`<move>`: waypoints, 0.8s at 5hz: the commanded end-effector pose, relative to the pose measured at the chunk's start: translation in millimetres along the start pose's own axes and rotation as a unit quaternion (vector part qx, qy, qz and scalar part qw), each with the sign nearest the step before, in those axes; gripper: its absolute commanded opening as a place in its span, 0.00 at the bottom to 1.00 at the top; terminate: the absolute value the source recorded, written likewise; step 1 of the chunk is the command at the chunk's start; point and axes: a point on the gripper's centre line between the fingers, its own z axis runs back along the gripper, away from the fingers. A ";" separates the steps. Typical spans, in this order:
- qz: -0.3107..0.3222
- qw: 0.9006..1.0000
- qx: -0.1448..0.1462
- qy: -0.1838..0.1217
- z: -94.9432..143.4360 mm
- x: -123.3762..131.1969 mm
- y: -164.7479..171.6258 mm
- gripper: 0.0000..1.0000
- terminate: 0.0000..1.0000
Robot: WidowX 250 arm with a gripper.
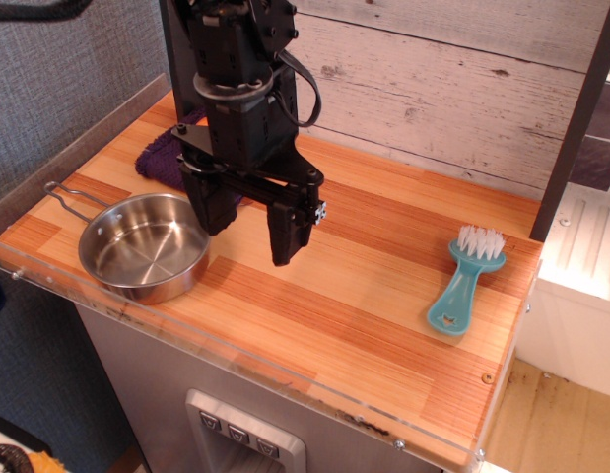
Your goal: Place the orange item to the right of the pot.
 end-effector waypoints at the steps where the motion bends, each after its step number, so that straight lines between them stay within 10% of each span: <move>1: 0.000 1.000 0.000 0.000 0.0 0.0 0.0 1.00 0.00; 4: 0.115 0.992 0.031 -0.035 24.9 82.6 102.2 1.00 0.00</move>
